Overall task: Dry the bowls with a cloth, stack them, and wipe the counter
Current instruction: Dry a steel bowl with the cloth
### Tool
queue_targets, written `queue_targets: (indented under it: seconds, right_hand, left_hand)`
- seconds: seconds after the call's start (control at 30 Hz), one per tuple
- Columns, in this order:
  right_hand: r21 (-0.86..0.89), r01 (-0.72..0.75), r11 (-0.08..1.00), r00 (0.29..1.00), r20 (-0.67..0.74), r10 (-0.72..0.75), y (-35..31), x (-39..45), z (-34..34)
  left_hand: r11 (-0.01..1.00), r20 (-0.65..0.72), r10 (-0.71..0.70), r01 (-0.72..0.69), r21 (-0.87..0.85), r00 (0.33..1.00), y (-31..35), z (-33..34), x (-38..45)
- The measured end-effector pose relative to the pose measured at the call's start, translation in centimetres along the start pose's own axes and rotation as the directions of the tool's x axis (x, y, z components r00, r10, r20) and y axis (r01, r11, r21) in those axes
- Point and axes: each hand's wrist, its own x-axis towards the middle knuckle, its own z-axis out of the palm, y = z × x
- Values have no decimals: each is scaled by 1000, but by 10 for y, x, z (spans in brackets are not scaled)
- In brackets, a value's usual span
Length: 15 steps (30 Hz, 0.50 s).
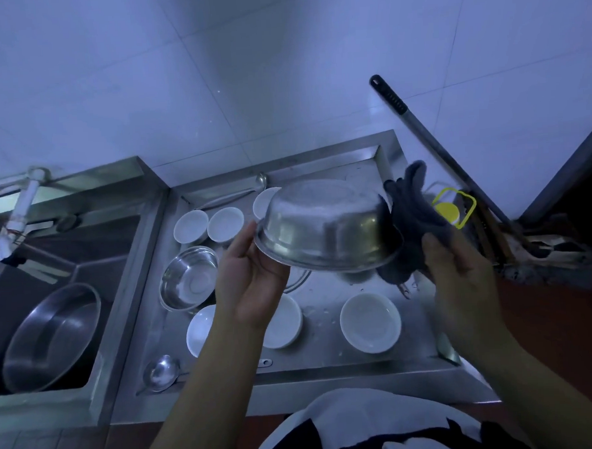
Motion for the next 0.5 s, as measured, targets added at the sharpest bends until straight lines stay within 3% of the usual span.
queue_targets:
  seconds: [0.1, 0.17, 0.27, 0.4, 0.5]
  right_hand:
    - [-324, 380, 866, 919, 236, -315, 7, -14, -5]
    - [-427, 459, 779, 888, 235, -394, 19, -14, -7]
    - [-525, 434, 732, 885, 96, -455, 32, -1, -12]
    - [-601, 424, 678, 889, 133, -438, 33, 17, -19]
    - [-614, 154, 774, 982, 10, -188, 35, 35, -26]
  left_hand:
    - [985, -97, -49, 32, -169, 994, -1, -1, 2]
    - [988, -141, -55, 34, -152, 988, -4, 5, 1]
    - [995, -224, -72, 55, -84, 972, -14, 6, 6]
    - [983, -295, -181, 170, -62, 938, -22, -16, 12]
    - [909, -403, -97, 245, 336, 910, -27, -36, 6]
